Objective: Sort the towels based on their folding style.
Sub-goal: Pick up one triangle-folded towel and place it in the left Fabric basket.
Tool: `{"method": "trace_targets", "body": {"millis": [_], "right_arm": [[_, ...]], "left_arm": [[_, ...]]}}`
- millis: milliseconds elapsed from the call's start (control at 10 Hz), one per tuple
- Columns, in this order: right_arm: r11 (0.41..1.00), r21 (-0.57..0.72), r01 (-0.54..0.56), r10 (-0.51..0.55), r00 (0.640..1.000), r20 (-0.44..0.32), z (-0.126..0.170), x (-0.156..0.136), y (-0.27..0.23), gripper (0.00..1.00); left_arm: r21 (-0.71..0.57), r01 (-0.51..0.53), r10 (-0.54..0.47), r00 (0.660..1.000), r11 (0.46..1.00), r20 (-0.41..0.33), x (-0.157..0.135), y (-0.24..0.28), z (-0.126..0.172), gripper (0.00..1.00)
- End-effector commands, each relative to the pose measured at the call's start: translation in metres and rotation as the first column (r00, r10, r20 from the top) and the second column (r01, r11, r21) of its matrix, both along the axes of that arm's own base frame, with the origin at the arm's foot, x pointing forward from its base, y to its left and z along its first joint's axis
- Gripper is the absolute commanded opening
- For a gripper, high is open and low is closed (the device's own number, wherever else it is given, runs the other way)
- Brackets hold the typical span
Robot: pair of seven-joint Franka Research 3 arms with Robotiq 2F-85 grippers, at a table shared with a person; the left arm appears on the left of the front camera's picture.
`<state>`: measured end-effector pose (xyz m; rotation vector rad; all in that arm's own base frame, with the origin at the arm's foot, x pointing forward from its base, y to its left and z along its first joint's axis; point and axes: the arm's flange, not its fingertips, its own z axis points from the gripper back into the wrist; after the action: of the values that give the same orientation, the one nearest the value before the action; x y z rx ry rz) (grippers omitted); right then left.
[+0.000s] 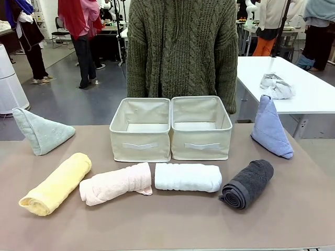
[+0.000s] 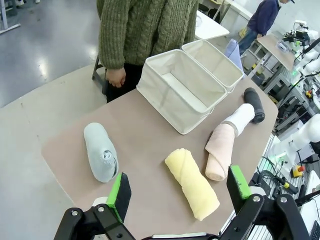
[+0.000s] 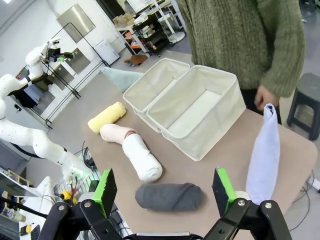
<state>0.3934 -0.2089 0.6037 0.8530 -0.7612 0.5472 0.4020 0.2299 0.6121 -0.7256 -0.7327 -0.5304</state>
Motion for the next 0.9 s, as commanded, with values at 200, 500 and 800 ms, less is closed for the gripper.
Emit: {"method": "trace_targets", "body": {"millis": [200, 500, 800], "right_arm": [[1.000, 0.007, -0.012, 0.012, 1.000, 0.010, -0.0008, -0.0005, 0.0004, 1.00], [1.000, 0.007, -0.012, 0.012, 1.000, 0.010, -0.0008, -0.0005, 0.0004, 1.00], [1.000, 0.007, -0.012, 0.012, 1.000, 0.010, -0.0008, -0.0005, 0.0004, 1.00]], "left_arm": [[-0.004, 0.009, -0.009, 1.000, 1.000, 0.011, -0.0020, 0.0003, 0.0019, 1.00], [-0.004, 0.009, -0.009, 1.000, 1.000, 0.011, -0.0020, 0.0003, 0.0019, 1.00], [-0.004, 0.009, -0.009, 1.000, 1.000, 0.011, -0.0020, 0.0003, 0.0019, 1.00]]}}
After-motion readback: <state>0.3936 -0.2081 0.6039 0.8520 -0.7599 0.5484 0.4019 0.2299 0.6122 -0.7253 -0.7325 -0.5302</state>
